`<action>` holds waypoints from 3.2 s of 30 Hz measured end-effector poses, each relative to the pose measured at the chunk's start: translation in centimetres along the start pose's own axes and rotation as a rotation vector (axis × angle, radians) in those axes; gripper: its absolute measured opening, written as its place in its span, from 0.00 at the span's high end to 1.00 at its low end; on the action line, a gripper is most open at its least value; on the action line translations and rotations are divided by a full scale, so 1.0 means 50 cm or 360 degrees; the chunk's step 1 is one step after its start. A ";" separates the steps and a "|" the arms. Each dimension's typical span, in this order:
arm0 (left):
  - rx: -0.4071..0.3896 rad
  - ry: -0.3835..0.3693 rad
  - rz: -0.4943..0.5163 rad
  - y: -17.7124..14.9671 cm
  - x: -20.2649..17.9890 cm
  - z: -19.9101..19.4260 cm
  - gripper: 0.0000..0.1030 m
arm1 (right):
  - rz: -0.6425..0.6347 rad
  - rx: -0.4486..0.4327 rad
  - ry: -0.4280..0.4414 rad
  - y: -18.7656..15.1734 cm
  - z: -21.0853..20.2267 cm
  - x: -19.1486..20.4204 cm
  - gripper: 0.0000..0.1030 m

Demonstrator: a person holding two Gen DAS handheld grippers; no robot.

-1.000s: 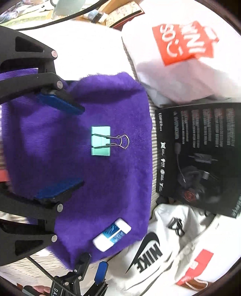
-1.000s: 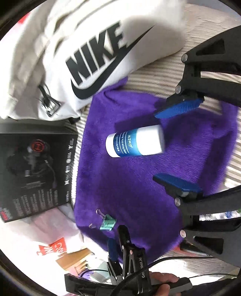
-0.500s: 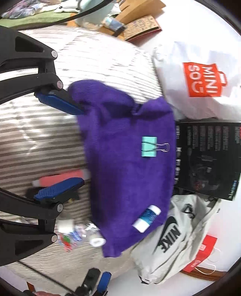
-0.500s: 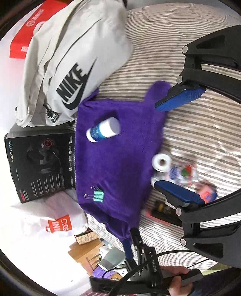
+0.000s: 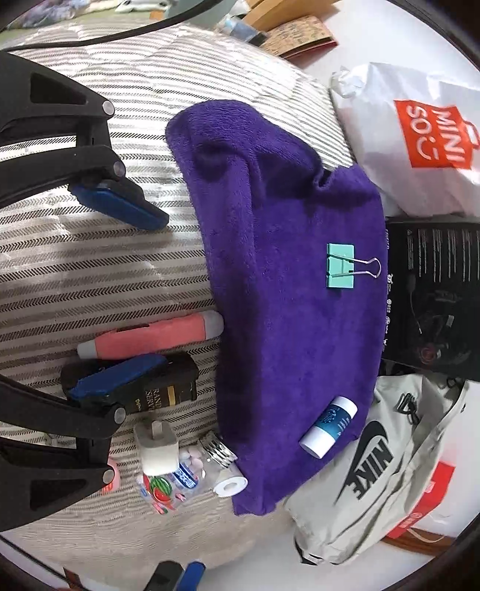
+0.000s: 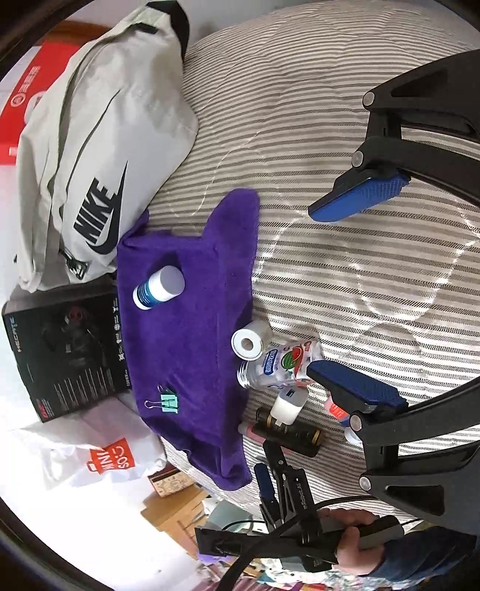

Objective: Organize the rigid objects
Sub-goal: 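Grasp the pink marker with the left tool, then lift the pink marker while the right tool grasps the white tape roll, then place the marker and tape roll on the purple towel and release both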

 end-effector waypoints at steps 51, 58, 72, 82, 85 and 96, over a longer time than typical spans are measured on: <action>-0.0049 -0.0063 0.0157 -0.011 -0.038 0.000 0.84 | -0.0044 0.0052 0.0066 0.097 0.178 0.069 0.57; -0.0054 -0.0070 0.0156 -0.013 -0.035 -0.002 0.84 | -0.0119 0.0060 0.0062 0.075 0.178 0.069 0.72; -0.0062 -0.0001 0.0175 -0.010 -0.034 -0.003 0.83 | -0.0185 0.0071 -0.0096 0.015 0.136 -0.002 0.70; -0.0074 -0.0080 0.0097 -0.016 -0.015 -0.011 0.84 | -0.0195 0.0083 -0.0068 0.018 0.130 -0.002 0.73; -0.0088 -0.0076 0.0085 -0.014 -0.007 -0.027 0.84 | -0.0192 0.0070 -0.0040 0.020 0.115 0.000 0.73; -0.0153 -0.0073 0.0047 0.019 0.017 -0.085 0.84 | -0.0223 0.0031 0.0070 0.053 0.085 0.033 0.73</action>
Point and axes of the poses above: each gripper's, at about its wrist camera, not at the fingertips, and z roughly the way its jaws point, x to its left, y to its top, the point moved 7 cm from there along z, roughly the way its jaws point, and after that the axes turned 1 degree about -y, right-handed, at the moved point
